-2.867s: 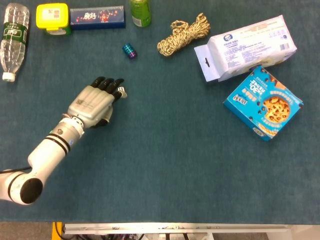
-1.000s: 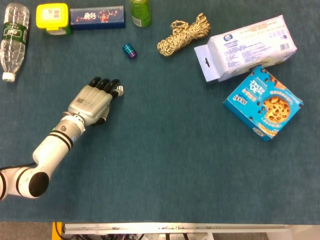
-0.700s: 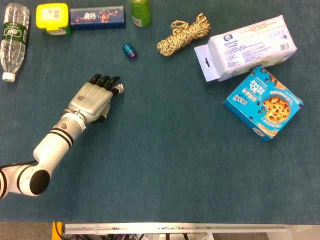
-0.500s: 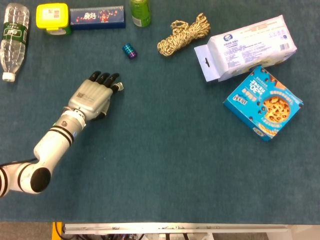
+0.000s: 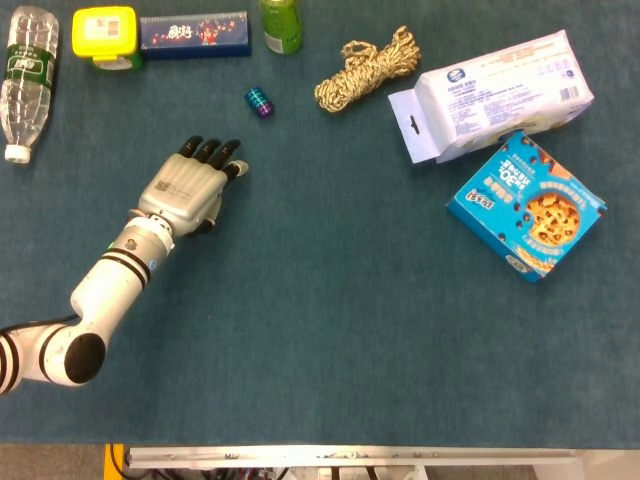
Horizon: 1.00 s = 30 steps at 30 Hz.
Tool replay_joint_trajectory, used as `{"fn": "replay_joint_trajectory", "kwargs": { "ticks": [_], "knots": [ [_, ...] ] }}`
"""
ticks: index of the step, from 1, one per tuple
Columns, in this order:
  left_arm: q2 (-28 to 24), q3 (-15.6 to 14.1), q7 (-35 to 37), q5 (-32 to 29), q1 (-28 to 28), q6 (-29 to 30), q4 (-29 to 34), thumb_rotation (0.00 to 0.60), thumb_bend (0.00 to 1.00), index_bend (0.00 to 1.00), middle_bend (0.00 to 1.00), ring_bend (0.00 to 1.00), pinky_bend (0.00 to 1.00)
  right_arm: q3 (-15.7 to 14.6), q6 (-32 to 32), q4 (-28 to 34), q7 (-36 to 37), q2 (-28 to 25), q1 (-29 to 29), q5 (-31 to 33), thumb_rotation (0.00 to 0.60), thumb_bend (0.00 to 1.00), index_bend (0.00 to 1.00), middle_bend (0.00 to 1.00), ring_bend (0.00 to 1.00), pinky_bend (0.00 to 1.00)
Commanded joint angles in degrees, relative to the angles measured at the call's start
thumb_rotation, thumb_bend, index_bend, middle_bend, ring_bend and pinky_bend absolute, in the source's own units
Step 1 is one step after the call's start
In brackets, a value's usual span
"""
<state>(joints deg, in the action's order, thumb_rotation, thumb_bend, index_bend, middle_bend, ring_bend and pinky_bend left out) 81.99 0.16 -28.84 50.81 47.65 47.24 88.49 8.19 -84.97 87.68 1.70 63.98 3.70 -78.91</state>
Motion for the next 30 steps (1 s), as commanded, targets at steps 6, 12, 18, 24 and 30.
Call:
{"fn": "replay_joint_trajectory", "kwargs": {
  "ticks": [6,12,18,24,30],
  "knots": [
    [0.1,0.2,-0.1,-0.5,0.4,-0.2,0.0,0.6,0.76,0.14,0.0,0.0,0.0,0.1,0.1,0.1,-0.2,0.0,0.1,0.1,0.6,0.11,0.52,0.5,0.52,0.63],
    [-0.2,-0.4,-0.5,-0.3,0.2,0.3,1.6,0.6,0.76,0.14,0.0,0.0,0.0,0.1,0.0,0.2,-0.2,0.0,0.0,0.1,0.6,0.11,0.52,0.5,0.52,0.63],
    [0.5,-0.7,-0.7,-0.7,0.3,-0.1,1.0,0.6,0.76,0.14,0.0,0.0,0.0,0.1,0.0,0.3,-0.1,0.0,-0.1,0.2,0.6,0.11,0.52,0.5,0.52,0.63],
    [1.6,-1.0,-0.4,-1.9,0.4,-1.0,-1.5,0.6,0.76,0.14,0.0,0.0,0.0,0.1,0.2,0.2,0.1,-0.1,-0.1,0.3,0.6,0.11,0.52,0.5,0.52,0.63],
    [1.6,-1.0,-0.1,-2.4,0.3,-1.2,-2.1,0.6,0.76,0.14,0.0,0.0,0.0,0.2,0.4,0.0,0.3,-0.1,0.0,0.4,0.6,0.11,0.52,0.5,0.52,0.63]
  ]
}}
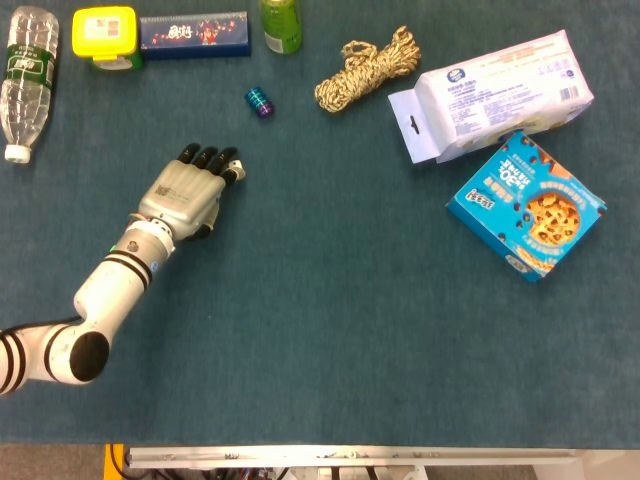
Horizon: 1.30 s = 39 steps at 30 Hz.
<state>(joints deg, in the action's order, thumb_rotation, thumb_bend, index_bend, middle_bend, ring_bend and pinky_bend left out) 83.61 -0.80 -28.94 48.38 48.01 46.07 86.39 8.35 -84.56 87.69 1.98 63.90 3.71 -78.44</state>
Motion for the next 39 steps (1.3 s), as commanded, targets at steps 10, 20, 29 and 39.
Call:
{"fn": "replay_joint_trajectory", "kwargs": {
  "ticks": [10,20,29,39],
  "knots": [
    [-0.9,0.3,0.3,-0.4,0.0,0.4,0.3,0.6,0.76,0.14,0.0,0.0,0.0,-0.1,0.3,0.0,-0.2,0.4,0.3,-0.2,0.6,0.11,0.52,0.5,0.52,0.63],
    [-0.8,1.0,0.4,-1.5,0.7,-0.3,-1.1,0.6,0.76,0.14,0.0,0.0,0.0,-0.2,0.4,-0.3,0.0,0.5,0.2,-0.1,0.6,0.11,0.52,0.5,0.52,0.63],
    [-3.3,1.9,1.7,0.0,-0.3,2.8,3.5,0.6,0.76,0.14,0.0,0.0,0.0,-0.1,-0.2,0.1,0.0,0.1,0.0,-0.3,0.6,0.11,0.52,0.5,0.52,0.63],
    [-13.0,2.4,3.7,3.2,-4.8,11.1,15.5,0.6,0.76,0.13,0.0,0.0,0.0,0.4,-1.3,1.4,-0.7,-1.0,-0.3,-0.4,0.6,0.11,0.52,0.5,0.52,0.63]
  ]
}}
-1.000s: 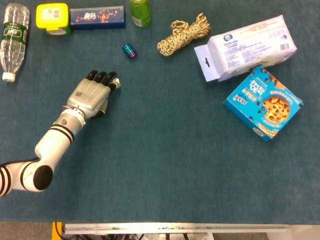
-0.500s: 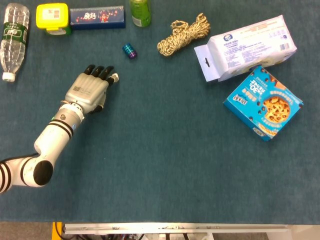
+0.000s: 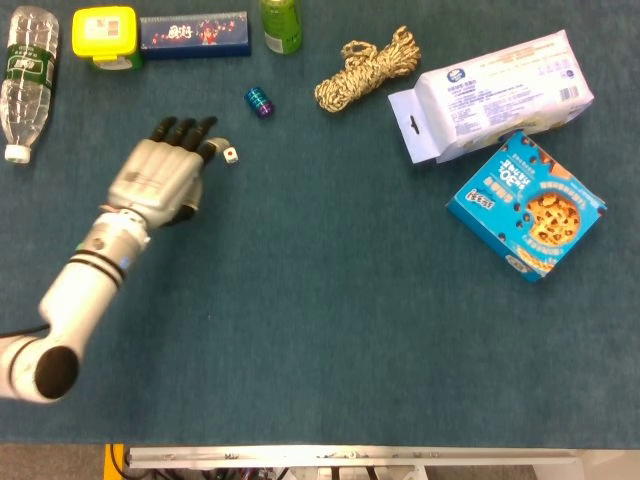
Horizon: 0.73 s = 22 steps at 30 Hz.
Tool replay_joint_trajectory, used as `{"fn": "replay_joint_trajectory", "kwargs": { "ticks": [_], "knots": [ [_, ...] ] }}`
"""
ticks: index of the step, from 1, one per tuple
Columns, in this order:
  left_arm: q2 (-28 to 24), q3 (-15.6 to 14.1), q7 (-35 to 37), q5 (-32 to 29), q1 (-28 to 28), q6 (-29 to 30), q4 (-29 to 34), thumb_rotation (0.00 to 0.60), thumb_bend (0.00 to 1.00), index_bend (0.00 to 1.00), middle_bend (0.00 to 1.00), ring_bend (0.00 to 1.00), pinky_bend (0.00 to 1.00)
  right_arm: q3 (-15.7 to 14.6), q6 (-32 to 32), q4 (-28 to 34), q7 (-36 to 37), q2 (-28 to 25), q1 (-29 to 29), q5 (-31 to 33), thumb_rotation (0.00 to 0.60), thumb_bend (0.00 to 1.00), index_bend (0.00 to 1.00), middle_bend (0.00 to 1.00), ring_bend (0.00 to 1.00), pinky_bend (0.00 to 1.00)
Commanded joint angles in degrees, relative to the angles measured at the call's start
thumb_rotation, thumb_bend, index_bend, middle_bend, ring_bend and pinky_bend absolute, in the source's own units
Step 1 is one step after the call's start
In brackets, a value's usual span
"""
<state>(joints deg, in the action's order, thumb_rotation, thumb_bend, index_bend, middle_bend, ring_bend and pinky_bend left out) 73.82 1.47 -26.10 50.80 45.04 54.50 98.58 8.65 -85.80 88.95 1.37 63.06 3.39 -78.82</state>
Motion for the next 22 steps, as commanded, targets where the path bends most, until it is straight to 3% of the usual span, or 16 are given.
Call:
{"fn": "replay_joint_trajectory", "kwargs": {
  "ticks": [1,12,22],
  "knots": [
    [-4.6,0.2,1.2,1.0,-2.7,3.8,4.8,0.6,0.76,0.13,0.0,0.0,0.0,0.2,-0.2,0.3,-0.2,-0.3,0.0,0.0,0.6,0.11,0.52,0.5,0.52,0.63],
    [-16.2,-4.0,4.5,6.5,-13.9,16.2,16.1,0.6,0.76,0.13,0.0,0.0,0.0,0.6,-1.2,2.6,-1.7,-1.2,-0.1,-0.2,0.6,0.11,0.52,0.5,0.52,0.63],
    [-17.5,-10.2,10.9,18.5,-27.3,27.7,13.9,0.6,0.76,0.13,0.0,0.0,0.0,0.3,-2.3,4.5,-2.6,-1.7,-1.2,0.5,0.6,0.11,0.52,0.5,0.52,0.63]
  ]
}}
